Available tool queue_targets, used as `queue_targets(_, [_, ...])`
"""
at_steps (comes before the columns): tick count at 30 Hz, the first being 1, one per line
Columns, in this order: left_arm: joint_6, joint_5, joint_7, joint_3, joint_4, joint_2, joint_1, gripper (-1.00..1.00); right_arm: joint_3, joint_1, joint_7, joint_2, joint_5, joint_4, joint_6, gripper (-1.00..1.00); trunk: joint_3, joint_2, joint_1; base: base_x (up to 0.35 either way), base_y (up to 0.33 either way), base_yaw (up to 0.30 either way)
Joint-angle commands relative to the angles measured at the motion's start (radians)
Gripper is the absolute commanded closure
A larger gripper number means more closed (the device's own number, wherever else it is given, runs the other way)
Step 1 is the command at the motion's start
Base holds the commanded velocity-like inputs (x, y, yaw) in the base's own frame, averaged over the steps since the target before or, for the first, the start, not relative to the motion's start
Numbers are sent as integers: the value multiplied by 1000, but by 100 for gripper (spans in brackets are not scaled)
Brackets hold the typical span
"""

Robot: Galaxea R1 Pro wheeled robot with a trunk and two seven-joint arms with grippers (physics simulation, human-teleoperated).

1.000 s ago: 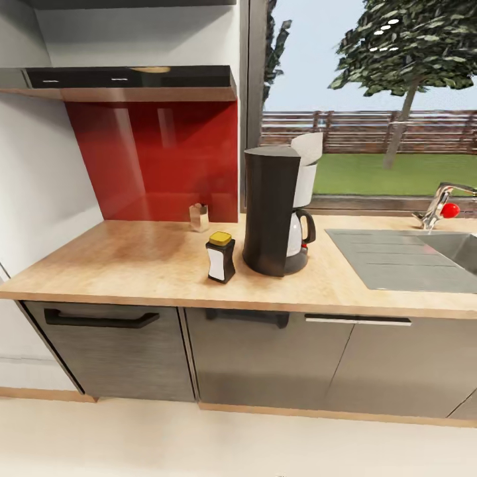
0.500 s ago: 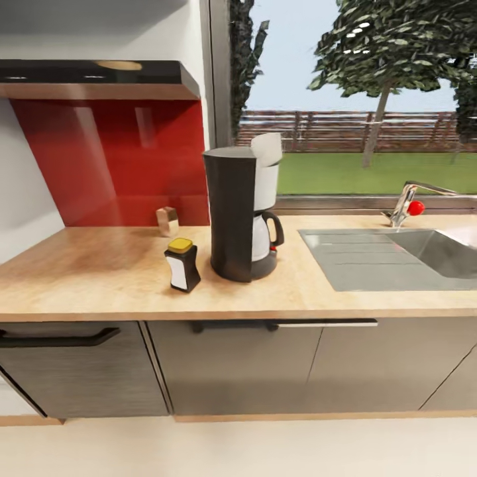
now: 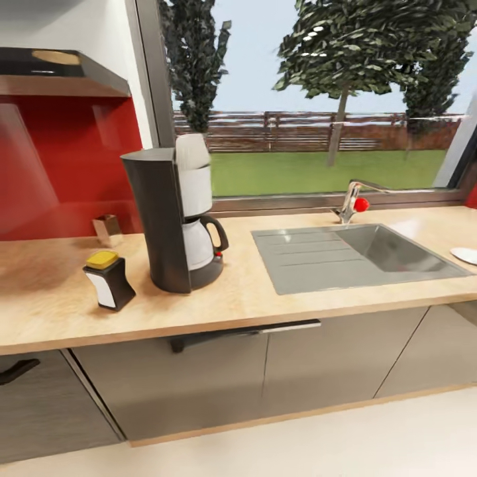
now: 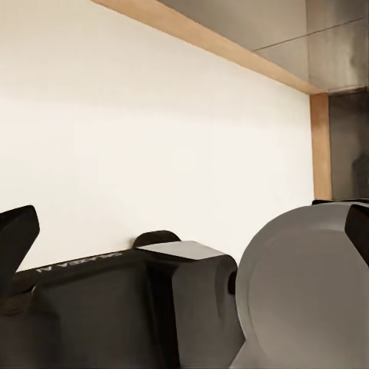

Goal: Set up a coffee station on the kitchen countertop: keep the coffee maker on the countertop, move the bottle of coffee from the kitchen shelf to the counter next to the coffee maker, place a paper coffee filter on top of the coffee maker, put the saucer next to the coffee maker with the coffee cup on the saucer, and place the electric kettle next to the coffee maker.

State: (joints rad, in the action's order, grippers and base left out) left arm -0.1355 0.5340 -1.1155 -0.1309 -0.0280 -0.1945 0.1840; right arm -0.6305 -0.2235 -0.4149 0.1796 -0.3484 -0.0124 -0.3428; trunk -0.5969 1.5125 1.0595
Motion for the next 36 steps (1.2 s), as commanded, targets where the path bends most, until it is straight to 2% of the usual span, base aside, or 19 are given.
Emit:
queue_targets(1, [-10, 6, -1, -8, 0, 0, 0, -100, -8, -1, -5, 0, -11, -1, -2, -100, -1, 0, 0, 17, -301, -259])
queue_targets(6, [-10, 6, -1, -8, 0, 0, 1, -100, -8, -1, -5, 0, -11, -1, -2, -100, -1, 0, 0, 8, -240, -259])
queue_targets(13, [-10, 6, -1, -9, 0, 0, 1, -100, -8, -1, -5, 0, -11, -1, -2, -100, -1, 0, 0, 2, -56, -251])
queue_targets(17, [-10, 6, -1, -9, 0, 0, 1, -100, -8, -1, -5, 0, -11, -1, -2, -100, -1, 0, 0, 13, -155, -98])
queue_targets(26, [-10, 6, -1, -8, 0, 0, 0, -100, -8, -1, -5, 0, -11, -1, -2, -100, -1, 0, 0, 82, -284, -43])
queue_targets(36, [-10, 6, -1, -7, 0, 0, 1, -100, -9, -1, -5, 0, -11, -1, -2, -100, -1, 0, 0, 93, -300, -253])
